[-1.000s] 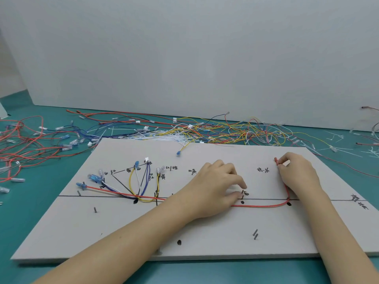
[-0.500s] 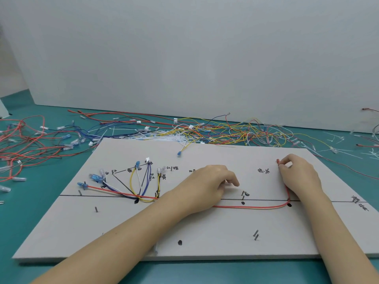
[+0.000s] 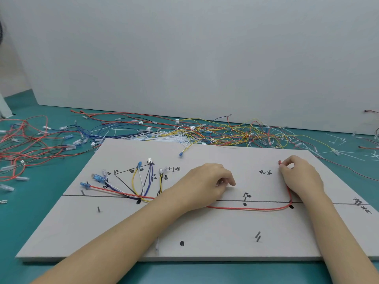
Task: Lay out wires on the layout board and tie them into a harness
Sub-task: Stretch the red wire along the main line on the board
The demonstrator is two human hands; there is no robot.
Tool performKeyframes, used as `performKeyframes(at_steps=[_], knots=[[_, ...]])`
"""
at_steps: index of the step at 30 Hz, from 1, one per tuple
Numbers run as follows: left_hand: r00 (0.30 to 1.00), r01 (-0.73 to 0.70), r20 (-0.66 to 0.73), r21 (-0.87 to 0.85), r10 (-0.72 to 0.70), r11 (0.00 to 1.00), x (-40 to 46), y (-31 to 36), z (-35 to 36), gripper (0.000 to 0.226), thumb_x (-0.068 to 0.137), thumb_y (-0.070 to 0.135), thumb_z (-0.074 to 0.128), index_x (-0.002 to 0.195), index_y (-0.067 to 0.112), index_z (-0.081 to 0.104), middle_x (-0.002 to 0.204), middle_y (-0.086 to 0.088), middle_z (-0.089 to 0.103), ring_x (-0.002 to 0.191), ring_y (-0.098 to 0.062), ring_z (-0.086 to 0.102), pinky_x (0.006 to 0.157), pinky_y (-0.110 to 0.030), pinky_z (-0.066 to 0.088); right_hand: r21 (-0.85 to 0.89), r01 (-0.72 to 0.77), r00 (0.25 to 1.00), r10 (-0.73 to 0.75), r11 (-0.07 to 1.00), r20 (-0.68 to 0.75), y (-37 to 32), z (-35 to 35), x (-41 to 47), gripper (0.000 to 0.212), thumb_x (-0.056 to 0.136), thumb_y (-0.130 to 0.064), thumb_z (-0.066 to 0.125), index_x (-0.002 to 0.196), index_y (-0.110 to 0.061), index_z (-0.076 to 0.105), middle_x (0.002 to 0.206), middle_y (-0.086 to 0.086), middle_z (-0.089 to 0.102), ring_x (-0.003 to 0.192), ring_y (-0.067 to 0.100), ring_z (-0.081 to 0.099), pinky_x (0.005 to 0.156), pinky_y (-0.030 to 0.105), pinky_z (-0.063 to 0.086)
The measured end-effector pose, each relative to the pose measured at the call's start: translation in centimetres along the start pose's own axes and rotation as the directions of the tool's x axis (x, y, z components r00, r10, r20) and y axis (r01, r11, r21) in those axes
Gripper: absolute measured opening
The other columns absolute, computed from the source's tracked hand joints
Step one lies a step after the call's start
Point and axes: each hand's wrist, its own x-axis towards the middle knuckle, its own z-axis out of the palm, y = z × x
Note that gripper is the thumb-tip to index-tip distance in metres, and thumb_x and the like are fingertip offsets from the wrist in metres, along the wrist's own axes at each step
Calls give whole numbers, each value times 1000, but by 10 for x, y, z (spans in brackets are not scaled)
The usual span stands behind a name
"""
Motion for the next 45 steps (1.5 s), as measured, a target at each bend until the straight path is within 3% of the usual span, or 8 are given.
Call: performKeyframes(at_steps=[11,17,24,32,37,40,45], knots=[[1000,-1,9,27,0,1000,1,1,0,27,95,14,48,108,24,70,98,5,59,96,-11,52,86,-37,46,-2,-8,1000,8,1000,-1,0,0,0,14,96,-29,48,96,-19,58,103,8,61,91,31,50,74,34,39],[1000,7,-2,-25,-7,1000,0,4,0,34,92,11,49,121,26,61,113,6,50,92,-12,56,86,-34,47,-10,-20,1000,20,1000,10,-1,0,0,14,97,-29,46,97,-20,57,101,6,60,92,31,52,73,34,39],[1000,-24,-18,30,24,999,1,2,-1,27,92,8,49,103,18,71,89,11,50,83,-7,47,82,-35,46,-5,-26,999,26,1000,20,-2,0,-1,13,97,-28,46,98,-20,56,104,8,62,90,30,50,73,33,38],[998,4,-66,-35,-6,999,2,0,1,30,88,2,51,102,20,71,103,4,56,88,-14,57,81,-34,48,67,-58,998,56,996,25,-2,-1,-6,12,93,-23,49,100,-22,58,108,7,64,97,32,55,75,34,39],[994,58,-98,30,-55,998,4,-9,-3,18,87,12,59,96,20,72,85,9,58,80,-9,53,80,-36,50,118,-36,999,36,992,7,-4,-3,-7,20,94,-23,51,112,-18,56,116,11,58,91,28,49,75,34,36],[993,71,-94,24,-68,997,4,-10,-5,17,87,16,60,96,21,74,85,8,63,84,-11,56,81,-35,49,142,-12,999,16,990,-31,-3,-3,-9,26,94,-25,52,119,-16,53,122,15,49,86,27,48,76,35,36],[989,75,-128,57,-67,996,5,-12,-6,14,90,26,61,94,24,75,90,8,69,90,-12,56,87,-34,44,162,20,999,-13,987,-50,-2,-2,-6,18,95,-30,55,108,-18,57,112,12,54,89,24,49,75,34,37]])
